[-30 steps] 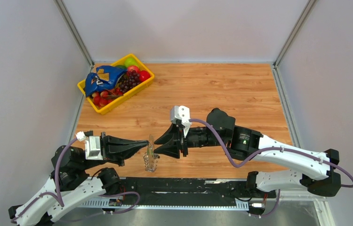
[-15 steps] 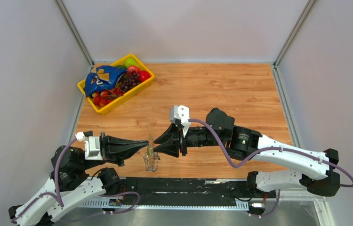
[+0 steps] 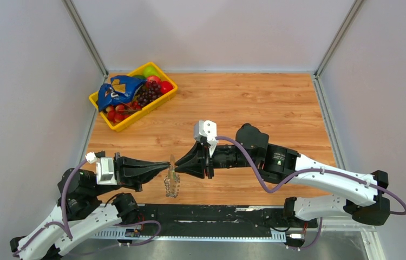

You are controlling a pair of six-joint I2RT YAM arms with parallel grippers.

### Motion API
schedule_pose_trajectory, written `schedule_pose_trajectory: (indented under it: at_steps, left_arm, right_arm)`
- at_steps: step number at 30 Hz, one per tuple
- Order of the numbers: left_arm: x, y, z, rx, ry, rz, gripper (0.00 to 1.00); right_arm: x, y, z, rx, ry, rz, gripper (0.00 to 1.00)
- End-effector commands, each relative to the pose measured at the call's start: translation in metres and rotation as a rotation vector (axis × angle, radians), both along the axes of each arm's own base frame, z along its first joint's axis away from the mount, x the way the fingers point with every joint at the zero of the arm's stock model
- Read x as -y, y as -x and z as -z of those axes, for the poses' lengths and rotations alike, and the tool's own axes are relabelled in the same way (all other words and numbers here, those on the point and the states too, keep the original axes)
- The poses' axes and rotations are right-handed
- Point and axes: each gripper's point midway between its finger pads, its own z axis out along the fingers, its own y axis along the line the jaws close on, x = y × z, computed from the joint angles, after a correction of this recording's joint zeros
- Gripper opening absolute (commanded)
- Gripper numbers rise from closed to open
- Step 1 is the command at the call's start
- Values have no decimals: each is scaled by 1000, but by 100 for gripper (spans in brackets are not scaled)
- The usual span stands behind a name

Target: Put the keys on the keyring

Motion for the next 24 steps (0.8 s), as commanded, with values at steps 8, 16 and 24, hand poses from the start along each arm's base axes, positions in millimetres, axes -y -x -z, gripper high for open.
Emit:
schedule_pose_trajectory:
  at_steps: [8,16,24]
  left_arm:
    - [-7,5,-17,50,63,-2,0]
    - [-7,4,-18,49,64,-5,0]
    - [-9,6,-25,68,89,-6,0]
  right_arm:
    - [-4,1,-29,36,-76,-11,0]
    - [-7,7,-11,13,-43,-45,0]
    - [-11,11,2,-7,-16,-69,0]
